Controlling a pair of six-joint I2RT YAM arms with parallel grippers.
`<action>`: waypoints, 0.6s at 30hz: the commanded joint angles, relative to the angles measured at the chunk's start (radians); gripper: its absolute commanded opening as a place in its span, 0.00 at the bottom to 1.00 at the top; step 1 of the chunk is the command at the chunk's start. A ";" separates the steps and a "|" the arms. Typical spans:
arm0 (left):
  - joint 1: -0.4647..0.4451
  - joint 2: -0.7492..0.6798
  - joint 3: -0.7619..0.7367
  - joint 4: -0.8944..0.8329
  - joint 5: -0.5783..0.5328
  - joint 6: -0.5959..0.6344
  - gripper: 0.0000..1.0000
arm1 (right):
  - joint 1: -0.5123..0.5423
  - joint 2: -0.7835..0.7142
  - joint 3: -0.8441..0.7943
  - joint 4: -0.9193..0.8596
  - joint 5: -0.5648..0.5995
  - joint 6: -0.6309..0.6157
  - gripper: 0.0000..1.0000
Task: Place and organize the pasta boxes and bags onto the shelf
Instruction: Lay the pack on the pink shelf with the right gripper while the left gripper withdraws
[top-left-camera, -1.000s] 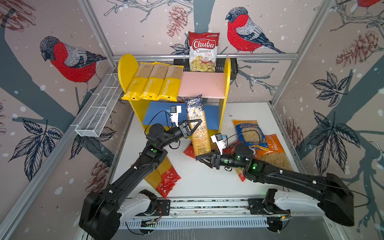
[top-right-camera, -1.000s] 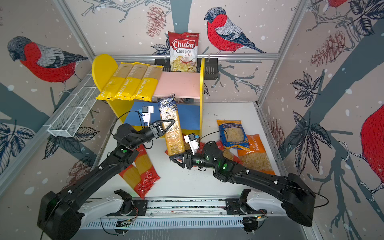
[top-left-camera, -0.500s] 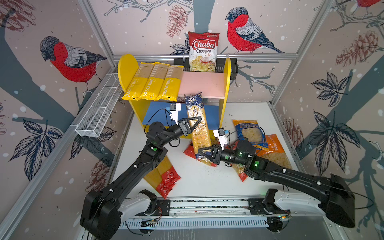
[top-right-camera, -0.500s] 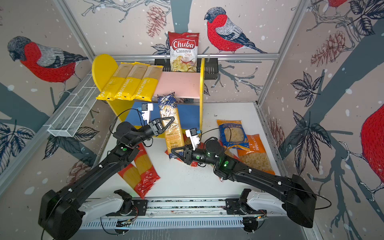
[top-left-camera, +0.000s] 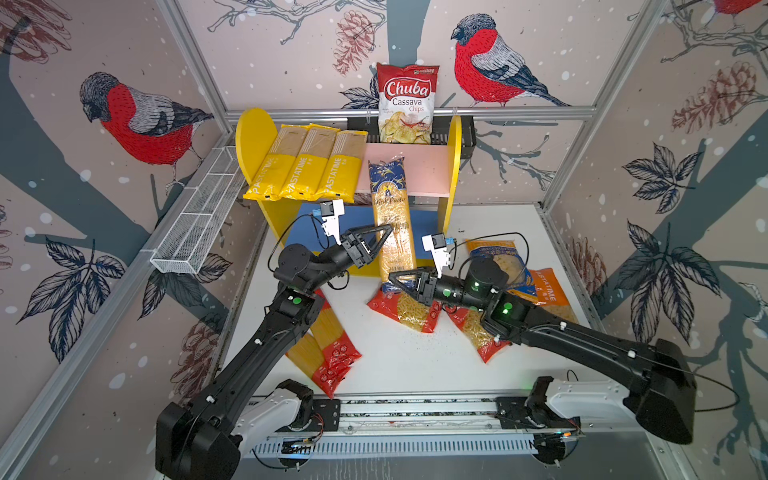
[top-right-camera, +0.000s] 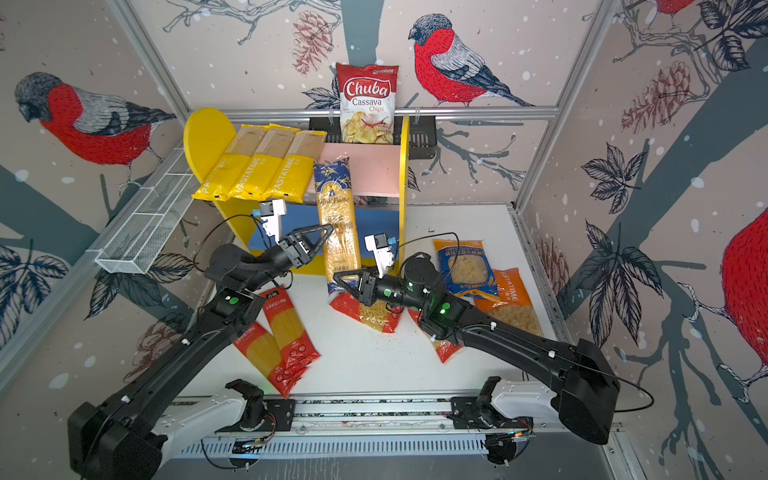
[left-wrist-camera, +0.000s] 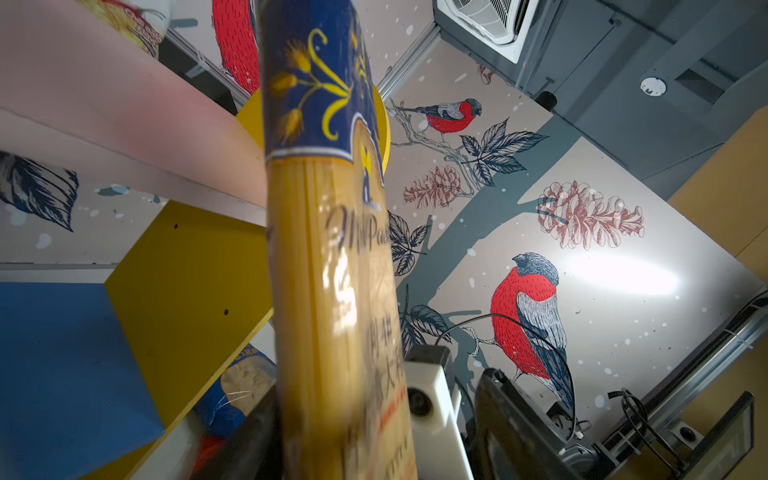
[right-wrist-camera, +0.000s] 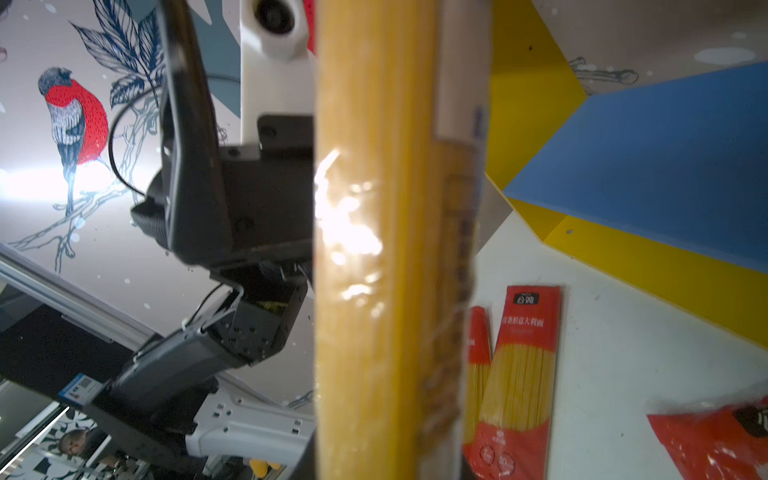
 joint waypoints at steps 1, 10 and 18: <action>0.030 -0.049 -0.015 -0.070 -0.006 0.064 0.71 | -0.044 0.049 0.097 0.094 0.021 0.052 0.09; 0.055 -0.200 -0.078 -0.309 -0.097 0.195 0.72 | -0.141 0.293 0.489 -0.071 -0.005 0.305 0.11; 0.062 -0.299 -0.108 -0.428 -0.134 0.240 0.73 | -0.128 0.474 0.760 -0.178 0.022 0.395 0.21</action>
